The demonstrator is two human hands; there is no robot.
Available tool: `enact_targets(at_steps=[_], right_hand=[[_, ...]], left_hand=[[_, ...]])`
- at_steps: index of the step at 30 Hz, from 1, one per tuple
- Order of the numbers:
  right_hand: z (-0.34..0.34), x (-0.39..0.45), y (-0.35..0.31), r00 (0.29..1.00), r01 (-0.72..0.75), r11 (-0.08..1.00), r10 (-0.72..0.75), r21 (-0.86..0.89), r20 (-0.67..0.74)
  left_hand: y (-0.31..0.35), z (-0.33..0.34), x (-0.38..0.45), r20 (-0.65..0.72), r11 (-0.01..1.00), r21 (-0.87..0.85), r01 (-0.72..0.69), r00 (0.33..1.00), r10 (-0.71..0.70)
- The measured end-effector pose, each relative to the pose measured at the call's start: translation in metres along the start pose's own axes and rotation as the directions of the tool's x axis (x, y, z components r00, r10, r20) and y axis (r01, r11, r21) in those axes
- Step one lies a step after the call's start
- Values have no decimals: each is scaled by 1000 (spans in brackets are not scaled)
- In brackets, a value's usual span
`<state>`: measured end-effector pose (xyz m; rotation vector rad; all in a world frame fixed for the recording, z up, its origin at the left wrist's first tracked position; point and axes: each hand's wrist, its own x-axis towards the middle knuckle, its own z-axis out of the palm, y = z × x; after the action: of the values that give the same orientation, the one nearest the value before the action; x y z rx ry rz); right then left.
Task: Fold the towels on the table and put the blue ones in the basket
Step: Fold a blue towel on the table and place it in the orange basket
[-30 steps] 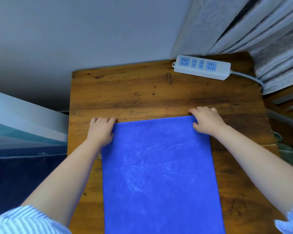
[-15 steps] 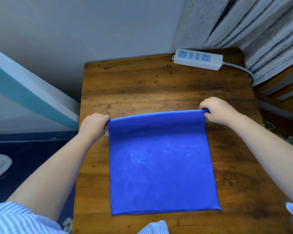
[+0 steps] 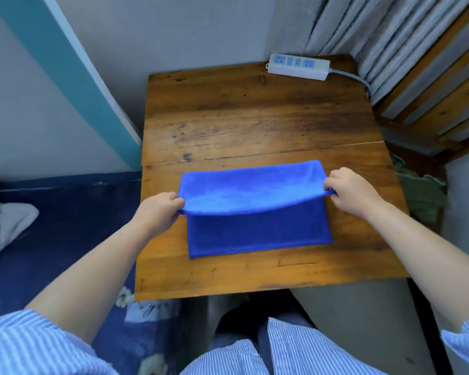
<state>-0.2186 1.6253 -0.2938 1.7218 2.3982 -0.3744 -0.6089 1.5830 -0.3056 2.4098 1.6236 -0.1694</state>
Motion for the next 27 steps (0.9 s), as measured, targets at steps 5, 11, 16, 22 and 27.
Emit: enact_targets(at_steps=[5, 11, 16, 22, 27], right_hand=[[26, -35, -8, 1000, -5, 999, 6, 38, -3], [49, -57, -15, 1000, -21, 1000, 21, -10, -17], [70, -63, -19, 1000, -31, 996, 30, -80, -7], [92, -72, -22, 1000, -18, 996, 18, -85, 0], [90, -61, -33, 988, 4, 999, -10, -39, -152]], left_hand=[[20, 21, -31, 58, 994, 82, -68, 996, 64], [34, 50, -40, 261, 964, 266, 24, 960, -96], [45, 76, -42, 331, 955, 294, 39, 933, -140], [51, 92, -51, 322, 946, 259, 193, 907, -273], [60, 80, -40, 37, 978, 121, 173, 983, -178]])
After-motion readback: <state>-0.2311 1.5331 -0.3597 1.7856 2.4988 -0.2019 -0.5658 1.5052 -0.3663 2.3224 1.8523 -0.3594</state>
